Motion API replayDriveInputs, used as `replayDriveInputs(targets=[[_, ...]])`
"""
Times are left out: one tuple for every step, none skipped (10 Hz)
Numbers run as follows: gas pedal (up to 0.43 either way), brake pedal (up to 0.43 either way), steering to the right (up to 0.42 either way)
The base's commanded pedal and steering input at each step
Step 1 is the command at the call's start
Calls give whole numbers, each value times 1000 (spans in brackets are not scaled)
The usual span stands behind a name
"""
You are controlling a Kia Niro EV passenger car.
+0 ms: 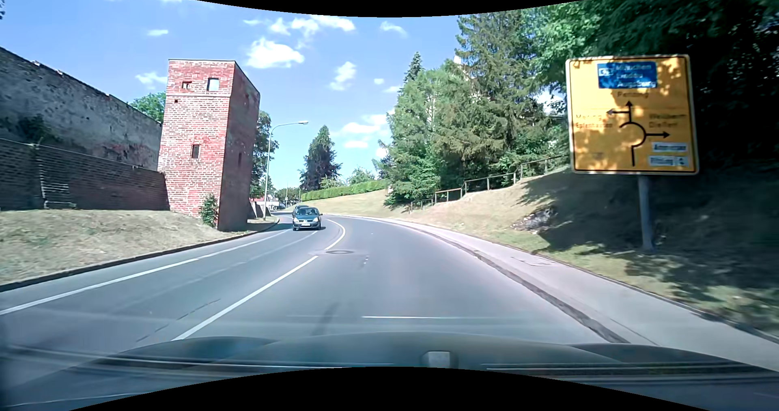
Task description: Follow the waypoints while adhering to traffic rules and regulations
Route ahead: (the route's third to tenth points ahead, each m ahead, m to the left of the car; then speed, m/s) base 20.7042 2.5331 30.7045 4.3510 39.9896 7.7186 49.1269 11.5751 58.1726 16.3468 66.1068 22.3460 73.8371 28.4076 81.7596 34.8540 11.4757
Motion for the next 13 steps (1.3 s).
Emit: replayDriveInputs(targets=[[157, 6, -35], [157, 6, -23], [157, 6, -19], [157, 6, -19], [157, 6, -20], [157, 6, -22], [157, 6, -23], [157, 6, -23], [157, 6, -25], [157, 6, -25], [157, 6, -28], [157, 6, -30], [157, 6, -30]])
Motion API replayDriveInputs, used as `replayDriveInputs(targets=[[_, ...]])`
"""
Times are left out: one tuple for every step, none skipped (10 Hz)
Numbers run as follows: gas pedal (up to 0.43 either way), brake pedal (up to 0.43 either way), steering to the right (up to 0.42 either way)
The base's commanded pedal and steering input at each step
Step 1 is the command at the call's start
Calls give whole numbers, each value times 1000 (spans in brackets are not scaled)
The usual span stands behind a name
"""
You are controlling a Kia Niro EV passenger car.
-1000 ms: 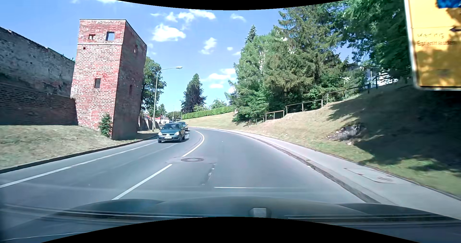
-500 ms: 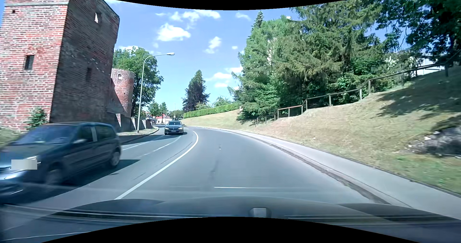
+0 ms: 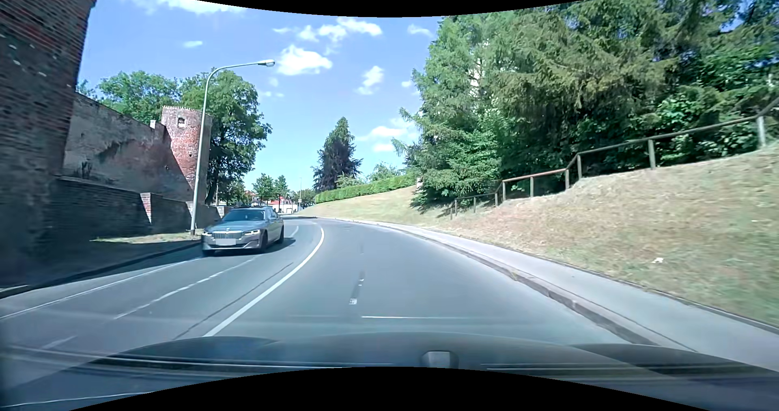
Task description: Follow the waypoints while adhering to traffic rules and regulations
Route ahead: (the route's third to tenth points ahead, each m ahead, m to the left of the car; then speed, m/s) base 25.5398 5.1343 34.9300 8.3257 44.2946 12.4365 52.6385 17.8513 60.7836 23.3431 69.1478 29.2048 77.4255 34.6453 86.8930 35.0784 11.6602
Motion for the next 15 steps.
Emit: replayDriveInputs(targets=[[157, 6, -33], [157, 6, -39], [157, 6, -45], [157, 6, -49], [157, 6, -55], [157, 6, -56], [157, 6, -55], [169, 6, -54], [169, 6, -52], [169, 6, -52], [169, 6, -49], [169, 6, -49], [169, 6, -50], [169, 6, -51], [169, 6, -51]])
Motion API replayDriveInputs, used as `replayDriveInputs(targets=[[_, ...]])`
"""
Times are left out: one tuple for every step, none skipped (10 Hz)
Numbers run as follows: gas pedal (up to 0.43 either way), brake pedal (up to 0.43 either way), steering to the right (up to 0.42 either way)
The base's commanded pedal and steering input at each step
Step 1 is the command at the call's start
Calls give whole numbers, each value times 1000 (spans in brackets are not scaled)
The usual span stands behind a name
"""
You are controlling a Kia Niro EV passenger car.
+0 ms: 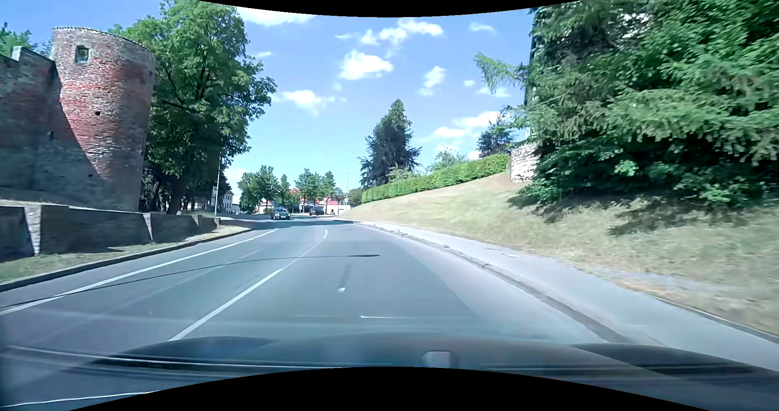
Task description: Follow the waypoints while adhering to traffic rules and regulations
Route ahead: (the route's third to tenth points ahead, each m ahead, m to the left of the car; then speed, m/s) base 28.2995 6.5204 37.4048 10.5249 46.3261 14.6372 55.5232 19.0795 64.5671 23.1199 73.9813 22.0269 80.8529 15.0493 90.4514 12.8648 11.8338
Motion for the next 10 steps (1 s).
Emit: replayDriveInputs(targets=[[157, 6, -54], [157, 6, -55], [157, 6, -56], [150, 6, -56], [150, 6, -57], [130, 6, -56], [0, 6, -57], [0, 6, -56], [0, 6, -56], [0, 6, -56]])
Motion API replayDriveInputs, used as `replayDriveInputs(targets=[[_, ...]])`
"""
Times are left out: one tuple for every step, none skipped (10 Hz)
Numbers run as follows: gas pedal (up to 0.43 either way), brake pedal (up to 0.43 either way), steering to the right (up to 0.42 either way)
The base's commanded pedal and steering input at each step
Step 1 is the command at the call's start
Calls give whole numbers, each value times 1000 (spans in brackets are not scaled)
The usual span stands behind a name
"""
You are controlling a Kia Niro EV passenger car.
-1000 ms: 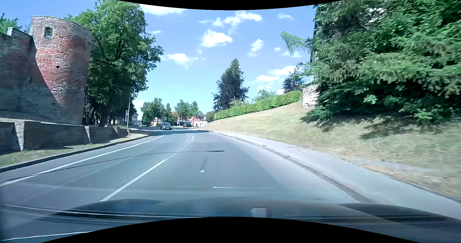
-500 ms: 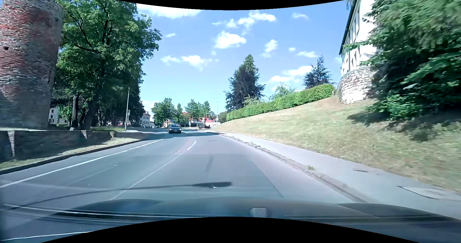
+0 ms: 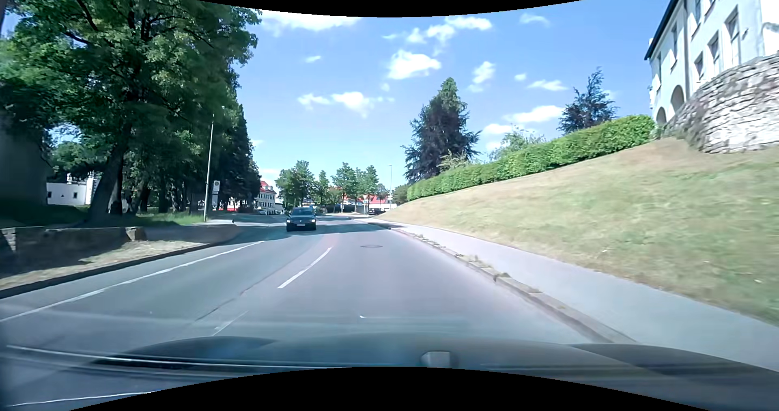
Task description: Follow the waypoints while adhering to traffic rules and regulations
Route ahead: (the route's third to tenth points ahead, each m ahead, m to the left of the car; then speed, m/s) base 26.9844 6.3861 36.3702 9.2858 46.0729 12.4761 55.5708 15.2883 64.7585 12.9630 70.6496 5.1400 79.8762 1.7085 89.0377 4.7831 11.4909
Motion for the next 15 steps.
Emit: replayDriveInputs(targets=[[0, 6, -54], [0, 6, -51], [0, 6, -51], [0, 6, -50], [20, 6, -51], [59, 6, -51], [59, 6, -51], [59, 6, -51], [67, 6, -50], [67, 6, -50], [67, 6, -50], [67, 6, -48], [67, 6, -48], [67, 6, -45], [67, 6, -42]])
